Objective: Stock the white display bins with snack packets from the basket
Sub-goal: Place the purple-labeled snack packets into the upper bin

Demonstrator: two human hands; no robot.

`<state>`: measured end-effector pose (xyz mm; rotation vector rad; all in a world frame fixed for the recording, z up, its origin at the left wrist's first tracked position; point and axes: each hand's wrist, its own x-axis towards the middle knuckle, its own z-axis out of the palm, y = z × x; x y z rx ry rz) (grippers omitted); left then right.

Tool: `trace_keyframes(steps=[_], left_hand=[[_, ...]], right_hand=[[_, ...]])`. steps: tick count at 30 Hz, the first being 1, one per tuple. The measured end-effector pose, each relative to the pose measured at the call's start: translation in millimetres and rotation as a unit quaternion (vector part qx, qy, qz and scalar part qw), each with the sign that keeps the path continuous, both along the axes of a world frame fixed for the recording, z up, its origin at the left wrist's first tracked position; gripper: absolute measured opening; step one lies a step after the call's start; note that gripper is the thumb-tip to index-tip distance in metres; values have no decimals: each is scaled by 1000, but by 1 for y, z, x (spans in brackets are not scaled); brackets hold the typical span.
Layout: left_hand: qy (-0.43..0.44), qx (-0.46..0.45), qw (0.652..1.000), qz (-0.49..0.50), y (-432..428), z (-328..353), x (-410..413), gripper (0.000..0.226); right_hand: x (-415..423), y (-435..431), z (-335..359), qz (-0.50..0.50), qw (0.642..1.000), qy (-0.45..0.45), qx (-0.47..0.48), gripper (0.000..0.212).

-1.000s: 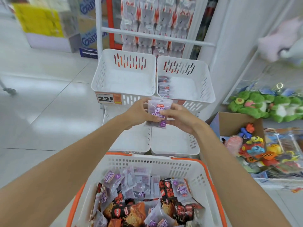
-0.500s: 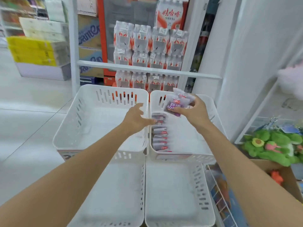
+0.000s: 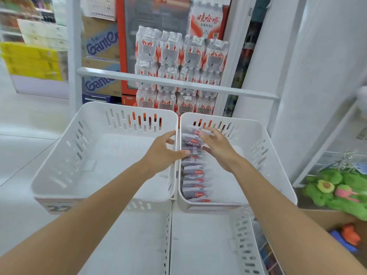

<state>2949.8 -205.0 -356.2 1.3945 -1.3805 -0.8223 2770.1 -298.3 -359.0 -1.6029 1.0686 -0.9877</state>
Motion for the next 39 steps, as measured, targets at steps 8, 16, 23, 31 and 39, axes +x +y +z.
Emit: trace_keyframes(steps=[8, 16, 23, 31, 39], left_hand=[[12, 4, 1000, -9, -1, 0, 0, 52], [30, 7, 999, -24, -4, -4, 4, 60], [50, 7, 998, -27, -3, -3, 2, 56], [45, 6, 999, -26, 0, -2, 2, 61], [-14, 9, 1000, 2, 2, 1, -1, 65]], right_hand=[[9, -11, 1, 19, 997, 69, -6, 34], [19, -12, -6, -51, 991, 97, -79, 63], [20, -13, 4, -40, 986, 136, -91, 61], [32, -10, 2, -84, 961, 197, -173, 53], [26, 5, 7, -67, 964, 210, -149, 79]])
